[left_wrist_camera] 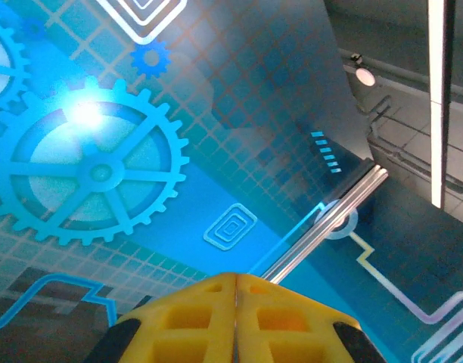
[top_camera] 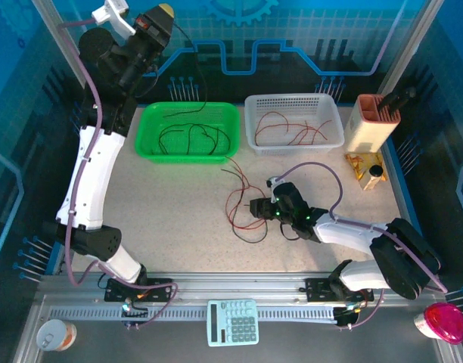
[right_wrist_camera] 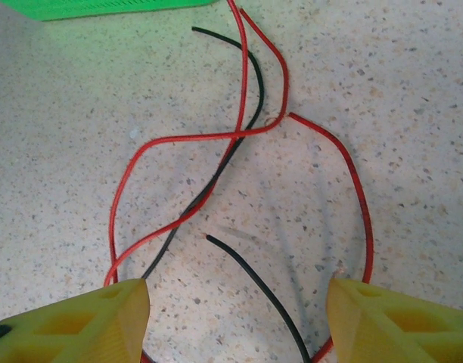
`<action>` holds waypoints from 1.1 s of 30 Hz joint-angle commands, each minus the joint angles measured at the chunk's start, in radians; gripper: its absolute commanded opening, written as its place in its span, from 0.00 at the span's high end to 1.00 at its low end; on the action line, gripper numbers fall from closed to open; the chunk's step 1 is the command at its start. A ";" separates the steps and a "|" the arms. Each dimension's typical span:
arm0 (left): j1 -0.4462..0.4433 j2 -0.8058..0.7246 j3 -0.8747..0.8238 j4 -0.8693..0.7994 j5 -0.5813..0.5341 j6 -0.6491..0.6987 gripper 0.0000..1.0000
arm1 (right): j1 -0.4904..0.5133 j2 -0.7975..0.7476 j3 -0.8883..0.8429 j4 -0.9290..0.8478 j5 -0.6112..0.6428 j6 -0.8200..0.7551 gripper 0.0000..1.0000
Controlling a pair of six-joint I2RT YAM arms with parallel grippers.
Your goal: Untangle the cables
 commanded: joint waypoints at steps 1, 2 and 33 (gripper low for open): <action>-0.001 -0.029 0.036 0.035 0.003 0.021 1.00 | 0.010 -0.033 0.058 -0.027 -0.018 -0.022 0.35; 0.000 -0.026 0.041 0.019 -0.009 0.046 1.00 | 0.008 -0.044 0.069 -0.041 -0.019 -0.023 0.35; 0.117 0.272 0.090 -0.130 0.052 0.385 1.00 | -0.237 -0.497 0.168 -0.460 -0.092 -0.060 0.26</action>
